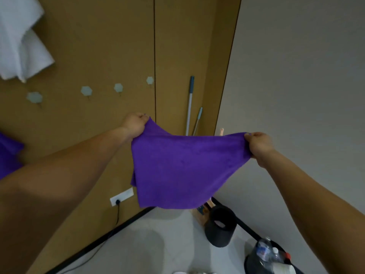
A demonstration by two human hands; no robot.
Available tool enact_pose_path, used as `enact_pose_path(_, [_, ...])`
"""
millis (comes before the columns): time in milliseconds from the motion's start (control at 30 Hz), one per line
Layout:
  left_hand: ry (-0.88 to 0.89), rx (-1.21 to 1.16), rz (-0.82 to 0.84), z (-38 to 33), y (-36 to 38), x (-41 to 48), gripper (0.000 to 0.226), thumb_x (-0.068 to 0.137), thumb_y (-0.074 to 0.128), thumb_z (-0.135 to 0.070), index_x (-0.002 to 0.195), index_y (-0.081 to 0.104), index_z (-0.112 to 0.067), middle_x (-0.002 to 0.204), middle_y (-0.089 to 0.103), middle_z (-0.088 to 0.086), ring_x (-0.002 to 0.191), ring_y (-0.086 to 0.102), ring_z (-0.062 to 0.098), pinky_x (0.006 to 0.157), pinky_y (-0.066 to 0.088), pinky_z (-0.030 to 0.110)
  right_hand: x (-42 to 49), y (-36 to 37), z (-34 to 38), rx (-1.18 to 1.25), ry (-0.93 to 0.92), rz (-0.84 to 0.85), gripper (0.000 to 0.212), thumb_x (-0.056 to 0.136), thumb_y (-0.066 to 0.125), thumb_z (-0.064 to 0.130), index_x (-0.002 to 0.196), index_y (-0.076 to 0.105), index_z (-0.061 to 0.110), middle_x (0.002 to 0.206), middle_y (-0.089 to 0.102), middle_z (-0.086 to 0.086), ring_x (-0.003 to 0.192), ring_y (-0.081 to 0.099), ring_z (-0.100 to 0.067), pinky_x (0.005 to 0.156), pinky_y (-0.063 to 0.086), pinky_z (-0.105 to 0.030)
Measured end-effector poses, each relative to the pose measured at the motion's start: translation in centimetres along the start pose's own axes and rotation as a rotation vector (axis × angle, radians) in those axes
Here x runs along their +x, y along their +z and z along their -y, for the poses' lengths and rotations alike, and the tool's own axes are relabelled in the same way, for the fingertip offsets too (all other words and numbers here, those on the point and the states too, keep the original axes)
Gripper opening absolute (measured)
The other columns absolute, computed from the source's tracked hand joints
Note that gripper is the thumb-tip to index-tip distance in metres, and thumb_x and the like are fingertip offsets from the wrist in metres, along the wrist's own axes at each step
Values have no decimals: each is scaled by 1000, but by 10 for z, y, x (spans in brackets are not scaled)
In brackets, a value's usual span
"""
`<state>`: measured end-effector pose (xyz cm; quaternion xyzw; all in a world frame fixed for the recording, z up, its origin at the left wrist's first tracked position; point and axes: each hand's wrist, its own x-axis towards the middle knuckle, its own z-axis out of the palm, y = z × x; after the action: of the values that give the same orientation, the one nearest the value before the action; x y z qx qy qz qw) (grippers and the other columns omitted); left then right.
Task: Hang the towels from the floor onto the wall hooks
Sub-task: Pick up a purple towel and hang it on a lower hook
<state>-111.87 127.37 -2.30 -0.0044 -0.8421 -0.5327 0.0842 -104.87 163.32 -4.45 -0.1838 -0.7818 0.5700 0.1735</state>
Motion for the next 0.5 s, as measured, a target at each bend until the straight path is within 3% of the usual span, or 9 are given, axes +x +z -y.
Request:
enact_pose_path(100, [-59, 226, 41, -7, -21, -19, 25, 97, 48, -22, 85, 64, -8, 81, 61, 6, 77, 58, 23, 64, 47, 29, -7, 6, 15, 136, -63, 28, 31, 97, 53, 18, 66, 51, 15, 69, 51, -5, 58, 45, -15, 57, 39, -31])
enact_pose_path(167, [-158, 315, 13, -9, -31, -34, 21, 94, 49, -17, 79, 60, -8, 77, 59, 8, 71, 56, 24, 62, 44, 28, -13, 11, 22, 122, -51, 140, 26, 97, 53, 20, 72, 56, 15, 68, 54, -4, 58, 49, -14, 55, 42, -28])
enact_pose_path(233, [-285, 223, 1, -7, -41, -46, 18, 91, 48, -14, 76, 55, -8, 69, 57, 9, 64, 55, 24, 59, 44, 28, -20, 16, 29, 71, -18, 278, 21, 97, 54, 22, 79, 61, 13, 74, 61, -5, 62, 56, -16, 58, 47, -28])
enact_pose_path(333, [-407, -85, -19, -1, -64, -63, 25, 94, 42, -13, 69, 47, -10, 47, 55, 4, 41, 55, 17, 40, 45, 21, -28, 28, 40, 141, 0, 328, 24, 97, 54, 21, 76, 62, 12, 76, 64, -5, 61, 58, -15, 56, 48, -27])
enact_pose_path(400, [-416, -207, -86, 8, -84, -70, 24, 94, 41, -13, 71, 47, -10, 52, 55, 6, 37, 54, 14, 37, 46, 19, -35, 38, 50, 204, 16, 363, 22, 97, 55, 20, 78, 64, 12, 76, 66, -3, 63, 61, -13, 53, 50, -24])
enact_pose_path(500, [-443, -231, -140, 23, -117, -83, 22, 93, 41, -14, 72, 47, -12, 55, 56, 6, 40, 54, 15, 42, 46, 20, -51, 56, 64, 270, 72, 553, 15, 96, 56, 18, 98, 65, 6, 88, 67, -5, 75, 63, -16, 66, 52, -29])
